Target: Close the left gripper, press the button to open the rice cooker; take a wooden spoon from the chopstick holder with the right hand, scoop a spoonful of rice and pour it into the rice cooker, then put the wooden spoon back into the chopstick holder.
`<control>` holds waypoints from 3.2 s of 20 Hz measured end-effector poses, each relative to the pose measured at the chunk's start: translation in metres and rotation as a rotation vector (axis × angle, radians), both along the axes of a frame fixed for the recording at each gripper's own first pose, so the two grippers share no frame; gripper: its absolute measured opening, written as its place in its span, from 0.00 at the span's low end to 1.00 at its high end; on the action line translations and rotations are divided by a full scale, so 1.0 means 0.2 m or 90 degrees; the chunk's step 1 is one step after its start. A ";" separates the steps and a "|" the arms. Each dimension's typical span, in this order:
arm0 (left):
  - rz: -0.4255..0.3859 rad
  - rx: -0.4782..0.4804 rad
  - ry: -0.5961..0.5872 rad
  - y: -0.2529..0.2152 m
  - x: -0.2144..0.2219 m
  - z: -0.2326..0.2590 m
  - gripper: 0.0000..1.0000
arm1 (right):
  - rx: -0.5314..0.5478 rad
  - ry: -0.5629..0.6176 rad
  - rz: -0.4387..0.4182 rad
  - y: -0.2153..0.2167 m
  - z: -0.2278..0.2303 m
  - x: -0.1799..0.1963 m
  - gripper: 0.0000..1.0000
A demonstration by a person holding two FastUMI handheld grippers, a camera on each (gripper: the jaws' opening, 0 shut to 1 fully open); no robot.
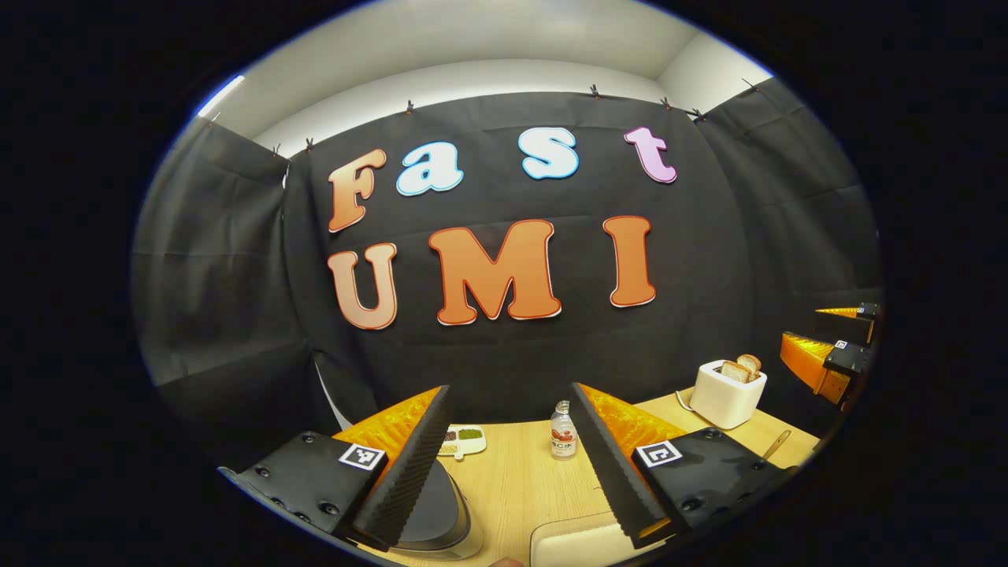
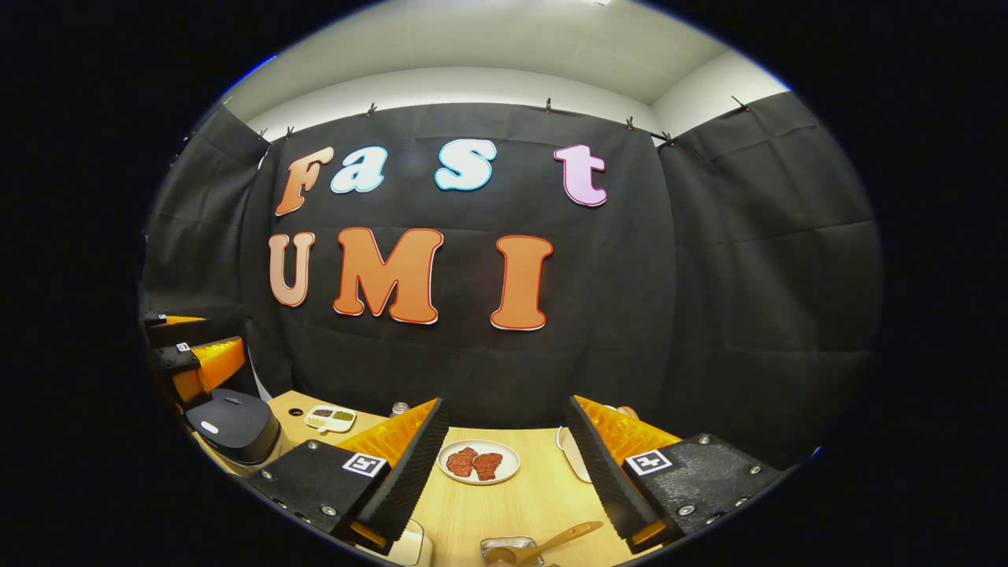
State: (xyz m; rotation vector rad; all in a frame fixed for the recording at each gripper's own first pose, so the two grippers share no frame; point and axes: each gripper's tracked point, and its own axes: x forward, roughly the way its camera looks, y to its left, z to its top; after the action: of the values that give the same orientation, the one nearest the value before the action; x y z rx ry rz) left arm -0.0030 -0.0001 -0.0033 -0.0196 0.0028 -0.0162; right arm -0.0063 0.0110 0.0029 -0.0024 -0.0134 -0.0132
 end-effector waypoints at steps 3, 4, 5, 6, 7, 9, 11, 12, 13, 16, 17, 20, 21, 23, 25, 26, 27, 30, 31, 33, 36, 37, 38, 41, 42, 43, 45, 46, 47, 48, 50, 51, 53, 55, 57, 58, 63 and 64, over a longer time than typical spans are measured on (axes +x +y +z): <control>0.009 -0.013 0.021 0.03 0.03 -0.04 1.00 | -0.016 0.010 0.008 0.03 -0.02 0.01 0.95; 0.010 -0.023 0.026 0.04 0.03 -0.05 1.00 | -0.018 0.018 0.012 0.04 -0.04 0.01 0.97; 0.016 -0.033 0.031 0.06 0.04 -0.06 1.00 | -0.010 0.029 0.022 0.05 -0.07 0.01 0.95; 0.032 -0.039 0.043 0.10 0.05 -0.10 1.00 | 0.003 0.038 0.031 0.08 -0.09 0.00 0.95; 0.045 -0.041 0.060 0.14 0.06 -0.14 1.00 | 0.015 0.048 0.036 0.09 -0.11 -0.01 0.95; 0.070 -0.047 0.090 0.23 0.03 -0.22 0.95 | 0.018 0.058 0.040 0.11 -0.15 -0.01 0.95; 0.102 -0.051 0.117 0.34 0.03 -0.27 0.95 | 0.012 0.061 0.042 0.12 -0.16 0.00 0.95; 0.114 -0.055 0.136 0.39 0.02 -0.31 0.99 | 0.015 0.064 0.048 0.14 -0.16 0.00 0.95; 0.126 -0.058 0.154 0.44 0.02 -0.33 0.95 | 0.018 0.065 0.052 0.14 -0.17 0.00 0.95; 0.146 -0.087 0.213 0.58 0.01 -0.42 0.65 | 0.010 0.070 0.047 0.13 -0.18 0.00 0.95; 0.149 -0.095 0.251 0.61 0.01 -0.48 0.42 | 0.004 0.075 0.046 0.12 -0.20 0.01 0.95; 0.141 -0.128 0.380 0.67 -0.01 -0.68 0.10 | -0.011 0.084 0.040 0.09 -0.22 0.00 0.95; 0.148 -0.145 0.419 0.70 -0.02 -0.75 0.06 | -0.014 0.083 0.035 0.07 -0.22 0.00 0.95; 0.141 -0.216 0.485 0.69 -0.03 -0.84 0.01 | -0.021 0.084 0.025 0.04 -0.23 0.00 0.95; 0.148 -0.252 0.537 0.73 -0.04 -0.93 0.08 | -0.029 0.086 0.015 0.01 -0.24 -0.01 0.95; 0.164 -0.254 0.565 0.78 -0.05 -0.97 0.05 | -0.032 0.090 0.009 -0.01 -0.25 -0.01 0.95; 0.181 -0.261 0.604 0.81 -0.08 -1.02 0.05 | -0.035 0.093 0.005 -0.03 -0.27 -0.02 0.95; 0.176 -0.336 0.698 0.79 -0.14 -1.14 0.05 | -0.043 0.114 -0.013 -0.08 -0.32 -0.03 0.95; 0.182 -0.343 0.712 0.81 -0.14 -1.17 0.05 | -0.043 0.120 -0.017 -0.09 -0.34 -0.04 0.95; 0.182 -0.351 0.716 0.82 -0.13 -1.19 0.05 | -0.047 0.130 -0.030 -0.13 -0.38 -0.04 0.95; 0.177 -0.338 0.730 0.81 -0.15 -1.19 0.05 | -0.053 0.150 -0.041 -0.16 -0.43 -0.06 0.95; 0.170 -0.325 0.734 0.81 -0.15 -1.20 0.05 | -0.056 0.154 -0.045 -0.17 -0.45 -0.06 0.95; 0.172 -0.325 0.739 0.81 -0.15 -1.22 0.05 | -0.057 0.158 -0.049 -0.18 -0.46 -0.06 0.95; 0.176 -0.318 0.709 0.82 -0.14 -1.20 0.05 | -0.043 0.179 -0.054 -0.20 -0.51 -0.07 0.95; 0.172 -0.316 0.709 0.80 -0.15 -1.21 0.05 | -0.038 0.186 -0.053 -0.21 -0.53 -0.07 0.95; 0.170 -0.305 0.694 0.80 -0.14 -1.19 0.05 | -0.034 0.195 -0.051 -0.21 -0.55 -0.07 0.95; 0.164 -0.270 0.675 0.79 -0.15 -1.15 0.05 | -0.030 0.212 -0.055 -0.25 -0.60 -0.07 0.95; 0.166 -0.240 0.647 0.80 -0.16 -1.12 0.05 | -0.026 0.222 -0.058 -0.26 -0.63 -0.06 0.95; 0.171 -0.212 0.620 0.81 -0.15 -1.08 0.05 | -0.017 0.228 -0.062 -0.28 -0.67 -0.06 0.95; 0.183 -0.193 0.590 0.82 -0.13 -1.04 0.05 | -0.009 0.242 -0.061 -0.29 -0.71 -0.05 0.95; 0.202 -0.156 0.519 0.83 -0.08 -0.92 0.05 | 0.002 0.275 -0.070 -0.31 -0.78 -0.05 0.95; 0.212 -0.144 0.479 0.84 -0.05 -0.84 0.05 | 0.003 0.280 -0.076 -0.33 -0.79 -0.05 0.95; 0.231 -0.128 0.388 0.88 0.00 -0.68 0.05 | -0.005 0.273 -0.085 -0.37 -0.80 -0.05 0.95; 0.251 -0.095 0.298 0.96 0.02 -0.48 0.02 | -0.001 0.289 -0.088 -0.42 -0.85 -0.04 0.95; 0.278 -0.055 0.235 1.02 -0.01 -0.33 0.03 | 0.015 0.315 -0.090 -0.45 -0.92 -0.04 0.95; 0.283 -0.042 0.211 1.01 -0.03 -0.26 0.05 | 0.021 0.326 -0.088 -0.45 -0.94 -0.03 0.95; 0.254 -0.001 0.133 0.86 -0.05 -0.10 0.06 | 0.040 0.361 -0.086 -0.48 -1.05 -0.02 0.95; 0.242 0.013 0.124 0.83 -0.04 -0.11 0.06 | 0.048 0.372 -0.086 -0.48 -1.08 -0.02 0.95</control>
State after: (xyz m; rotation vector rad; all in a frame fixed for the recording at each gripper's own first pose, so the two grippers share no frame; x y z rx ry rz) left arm -0.0112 0.1655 -0.0248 -0.0003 0.1944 0.3652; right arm -0.0102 -0.0858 -0.2138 0.0689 0.5712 -0.1473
